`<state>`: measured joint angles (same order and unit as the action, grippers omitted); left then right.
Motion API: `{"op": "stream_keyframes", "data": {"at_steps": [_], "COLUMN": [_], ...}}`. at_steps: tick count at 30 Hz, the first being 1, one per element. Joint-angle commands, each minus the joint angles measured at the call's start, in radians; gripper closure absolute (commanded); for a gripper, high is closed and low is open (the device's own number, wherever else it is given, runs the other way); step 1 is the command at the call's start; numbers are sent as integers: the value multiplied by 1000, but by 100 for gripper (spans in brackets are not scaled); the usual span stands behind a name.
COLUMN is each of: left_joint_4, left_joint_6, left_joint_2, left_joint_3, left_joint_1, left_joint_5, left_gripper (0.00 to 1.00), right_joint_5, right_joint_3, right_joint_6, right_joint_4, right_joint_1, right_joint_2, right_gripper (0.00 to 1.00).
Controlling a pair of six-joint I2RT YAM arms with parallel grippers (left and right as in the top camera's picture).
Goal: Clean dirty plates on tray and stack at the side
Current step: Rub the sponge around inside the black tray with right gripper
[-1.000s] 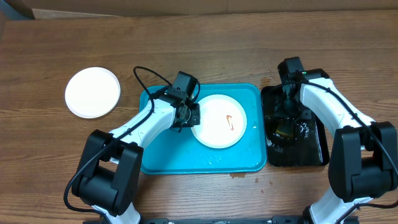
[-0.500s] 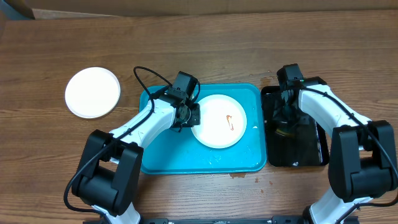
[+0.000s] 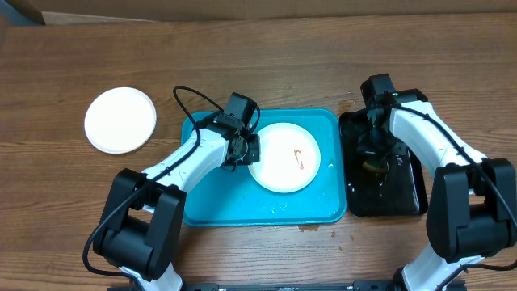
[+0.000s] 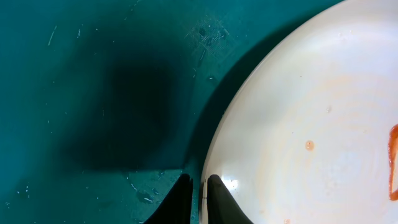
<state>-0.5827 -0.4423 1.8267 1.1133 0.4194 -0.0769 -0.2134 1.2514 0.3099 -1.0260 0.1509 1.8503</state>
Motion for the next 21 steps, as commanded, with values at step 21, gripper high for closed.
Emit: {"op": "stream_keyframes", "data": {"at_steps": [21], "left_joint_4": [5], "left_joint_6": [-6], "left_joint_2": [-29], "left_joint_3": [17], "left_joint_1": [0], "left_joint_5": [10], "left_gripper": [91], "right_joint_5": [0], "right_joint_3": [65], "right_joint_6": [-10], "right_joint_4": [-46], "right_joint_1": [-3], "right_joint_2": [-22], "right_gripper": [96]}}
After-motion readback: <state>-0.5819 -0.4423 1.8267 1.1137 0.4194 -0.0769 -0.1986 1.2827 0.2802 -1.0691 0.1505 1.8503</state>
